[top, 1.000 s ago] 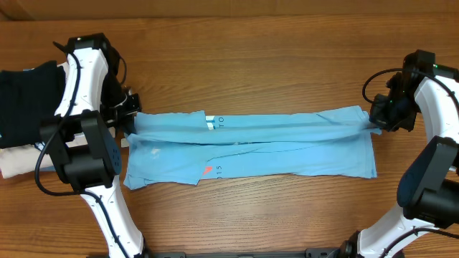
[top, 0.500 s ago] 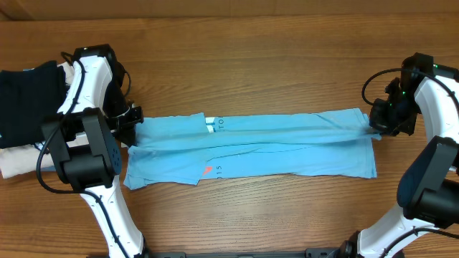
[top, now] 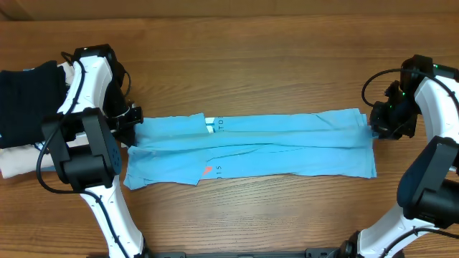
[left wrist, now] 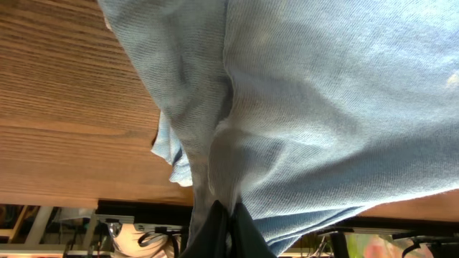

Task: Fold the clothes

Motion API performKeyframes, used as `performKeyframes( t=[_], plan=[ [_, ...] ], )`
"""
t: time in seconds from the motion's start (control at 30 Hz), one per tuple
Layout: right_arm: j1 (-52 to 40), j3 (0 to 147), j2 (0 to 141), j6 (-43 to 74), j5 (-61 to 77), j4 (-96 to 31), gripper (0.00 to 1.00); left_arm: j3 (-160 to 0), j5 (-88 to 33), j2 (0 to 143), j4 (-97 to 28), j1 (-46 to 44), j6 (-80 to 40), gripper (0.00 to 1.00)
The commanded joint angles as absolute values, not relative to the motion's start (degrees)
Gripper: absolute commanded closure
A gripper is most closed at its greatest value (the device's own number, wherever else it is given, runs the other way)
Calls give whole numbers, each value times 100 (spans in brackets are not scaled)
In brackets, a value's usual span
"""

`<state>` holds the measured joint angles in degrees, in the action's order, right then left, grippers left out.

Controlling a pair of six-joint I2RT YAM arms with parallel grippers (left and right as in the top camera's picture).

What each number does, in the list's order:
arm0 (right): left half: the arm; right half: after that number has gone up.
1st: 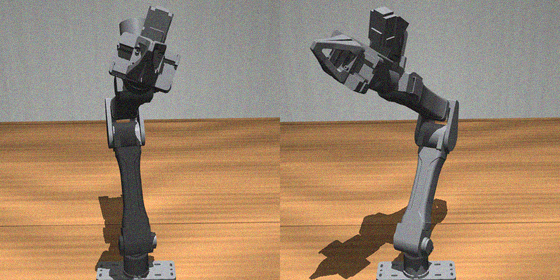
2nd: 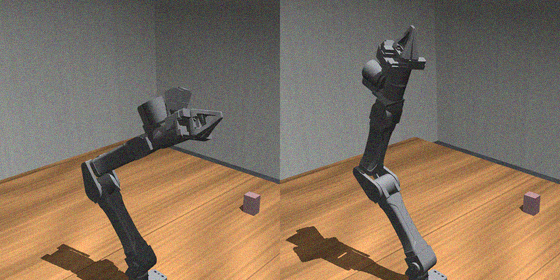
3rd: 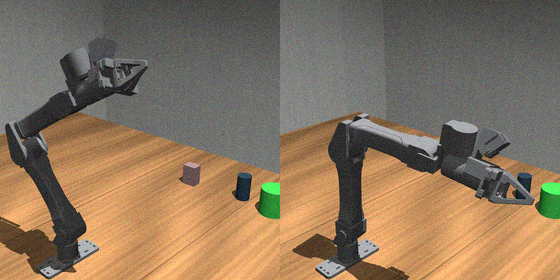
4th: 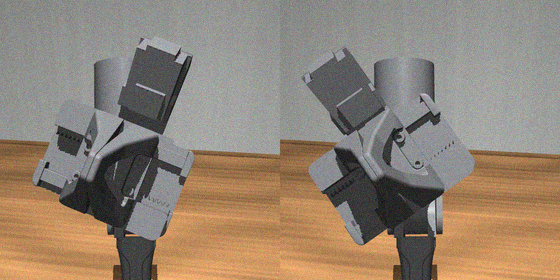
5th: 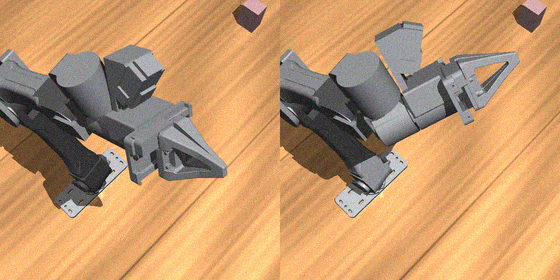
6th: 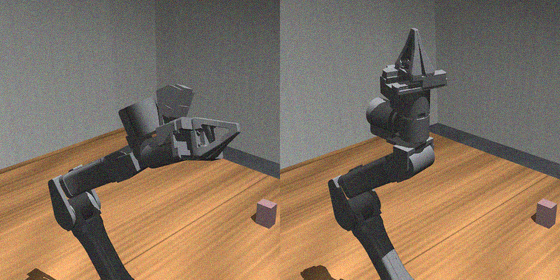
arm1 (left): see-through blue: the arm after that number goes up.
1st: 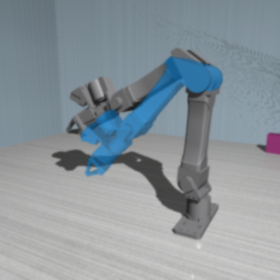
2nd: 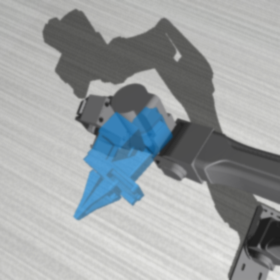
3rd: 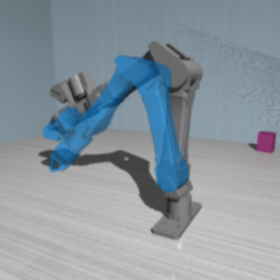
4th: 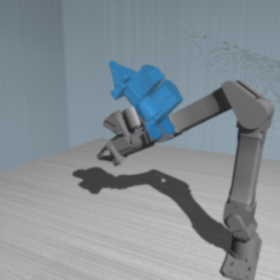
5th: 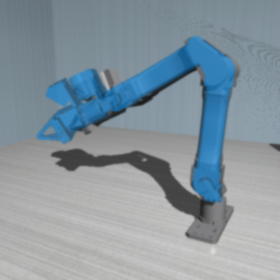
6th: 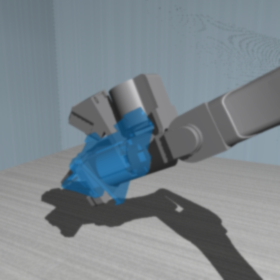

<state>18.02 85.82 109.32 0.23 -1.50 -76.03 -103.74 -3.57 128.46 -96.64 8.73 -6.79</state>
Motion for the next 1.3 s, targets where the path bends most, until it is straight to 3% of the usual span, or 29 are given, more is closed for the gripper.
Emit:
performKeyframes(
  t=[0.0, 0.47, 1.0, 1.27],
  plan=[
    [1846, 8584, 10742, 45, -193, -7623, 82, -10322, -239, 12661, -9688, 919, -484, 96],
    [1837, 8484, 10744, 45, 119, -7507, 82, -10322, -246, 12661, -9688, 919, -377, 96],
    [1839, 6805, 10744, 45, 567, -5922, 82, -10322, -259, 12661, -9688, 919, -318, 95],
    [1839, 6632, 10746, 115, 565, -5706, 82, -10322, -261, 12661, -9688, 919, -318, 82]
  ],
)
